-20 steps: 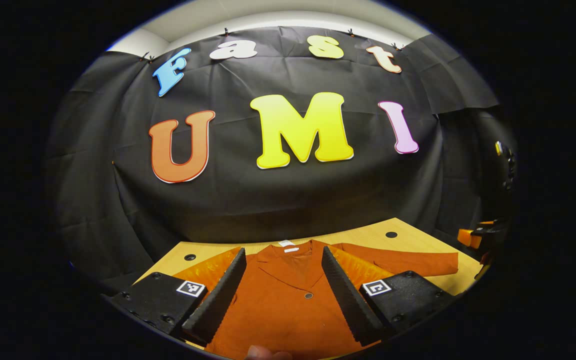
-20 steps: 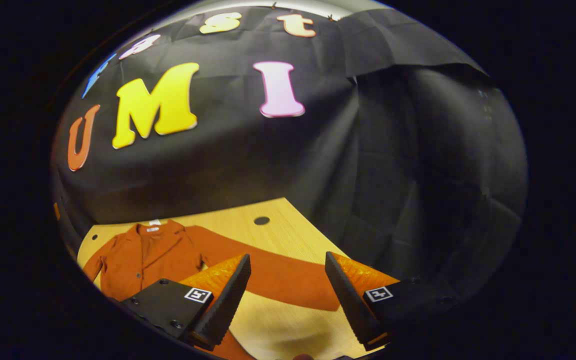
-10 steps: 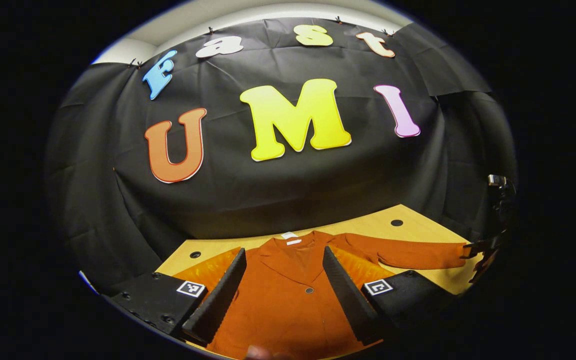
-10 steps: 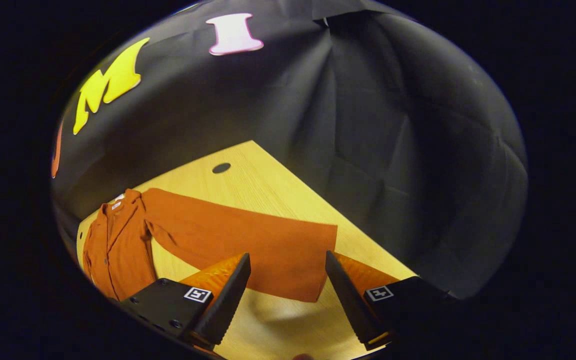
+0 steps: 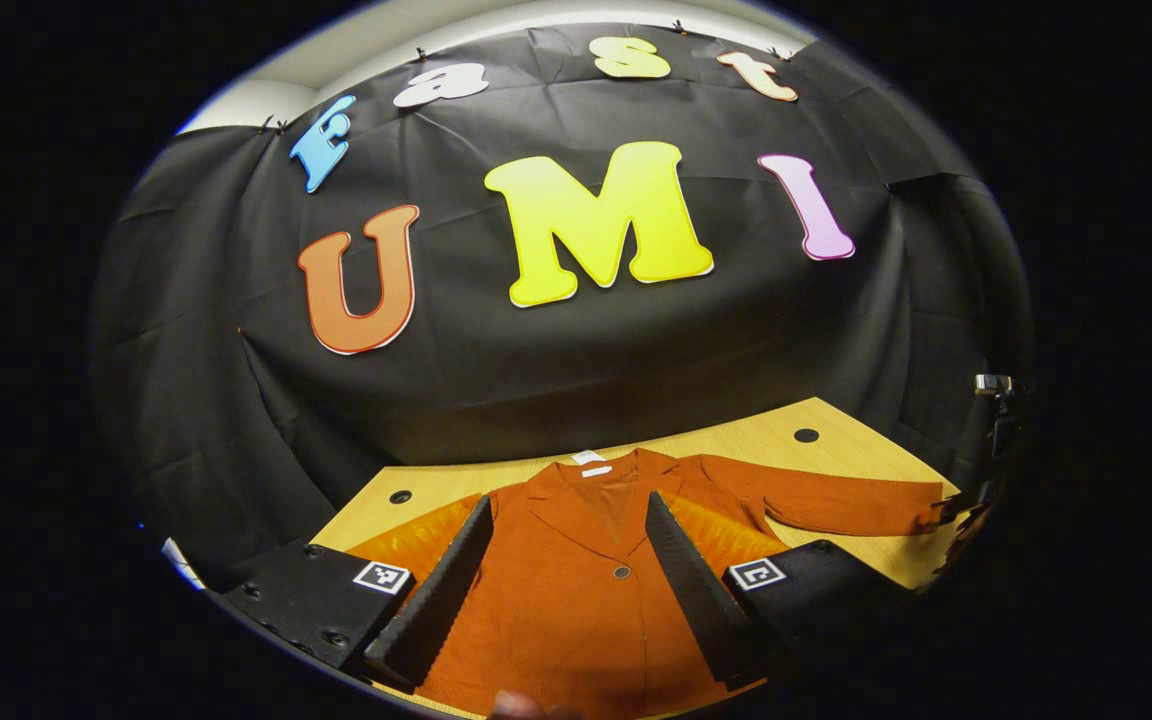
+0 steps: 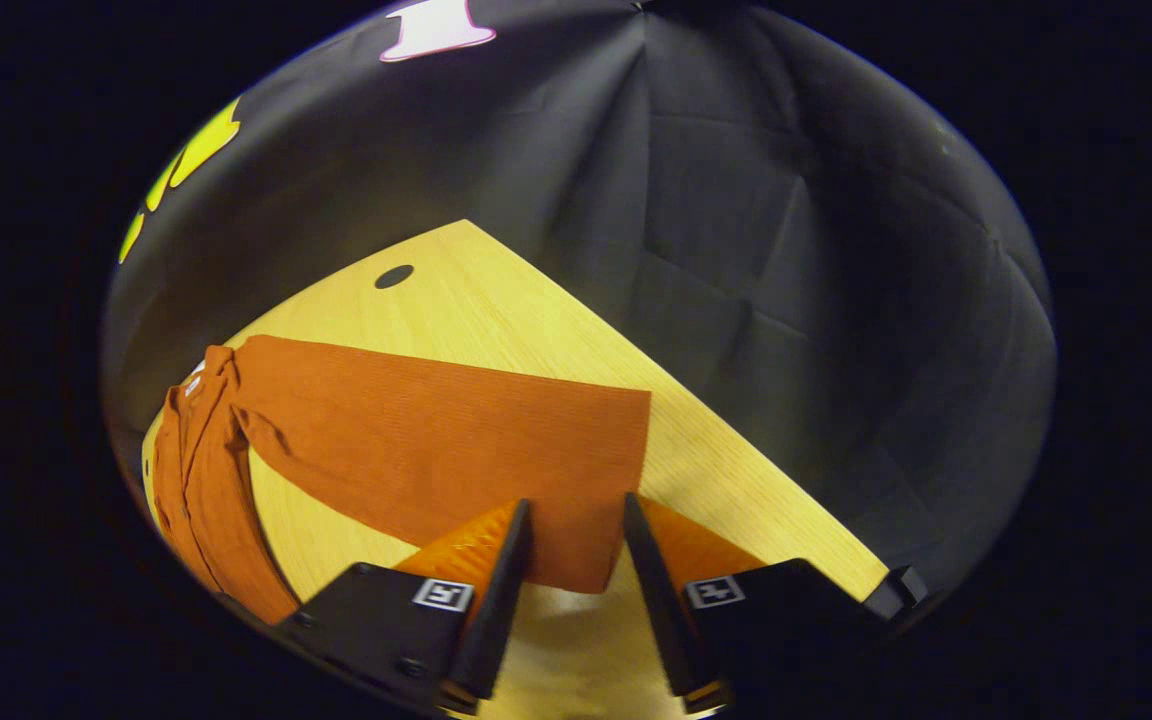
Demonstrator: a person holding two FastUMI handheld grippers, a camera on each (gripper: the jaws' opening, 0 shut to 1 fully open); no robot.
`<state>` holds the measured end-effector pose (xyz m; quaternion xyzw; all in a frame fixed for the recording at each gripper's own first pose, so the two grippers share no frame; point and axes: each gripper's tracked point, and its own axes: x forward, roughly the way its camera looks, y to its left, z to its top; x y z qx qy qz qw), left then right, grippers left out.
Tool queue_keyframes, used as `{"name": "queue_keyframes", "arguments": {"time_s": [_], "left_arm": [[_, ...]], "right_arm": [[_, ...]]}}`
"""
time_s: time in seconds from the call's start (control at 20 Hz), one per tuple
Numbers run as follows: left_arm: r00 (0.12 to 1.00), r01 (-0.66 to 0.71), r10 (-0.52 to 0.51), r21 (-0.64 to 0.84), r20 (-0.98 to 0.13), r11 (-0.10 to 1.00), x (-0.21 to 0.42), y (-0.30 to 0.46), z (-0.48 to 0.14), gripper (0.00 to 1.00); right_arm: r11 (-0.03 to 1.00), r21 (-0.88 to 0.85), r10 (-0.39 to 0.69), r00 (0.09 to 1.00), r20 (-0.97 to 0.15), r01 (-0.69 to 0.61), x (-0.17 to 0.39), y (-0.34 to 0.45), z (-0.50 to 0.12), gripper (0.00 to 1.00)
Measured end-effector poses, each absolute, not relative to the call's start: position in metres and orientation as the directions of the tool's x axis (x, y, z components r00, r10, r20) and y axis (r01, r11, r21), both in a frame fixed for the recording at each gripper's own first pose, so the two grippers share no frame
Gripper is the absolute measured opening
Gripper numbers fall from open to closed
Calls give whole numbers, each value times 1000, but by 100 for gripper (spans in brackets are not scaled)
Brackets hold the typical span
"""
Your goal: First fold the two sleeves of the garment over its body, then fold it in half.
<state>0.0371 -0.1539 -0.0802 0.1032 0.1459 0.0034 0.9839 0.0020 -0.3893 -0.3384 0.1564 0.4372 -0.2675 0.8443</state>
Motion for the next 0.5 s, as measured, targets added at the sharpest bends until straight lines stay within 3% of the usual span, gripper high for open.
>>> {"name": "queue_keyframes", "arguments": {"time_s": [0.1,0.15,0.5], "left_arm": [[960,19,41,209,-279,978,36,-154,-78,99],[959,20,40,209,-279,978,36,-155,-78,99],[957,1,60,209,-285,978,25,-154,-78,99]], "right_arm": [[806,32,-308,465,-830,591,-4,-394,-347,42],[809,31,-302,461,-834,586,-4,-393,-351,38],[849,0,-298,478,-826,529,-2,-387,-350,33]]}}
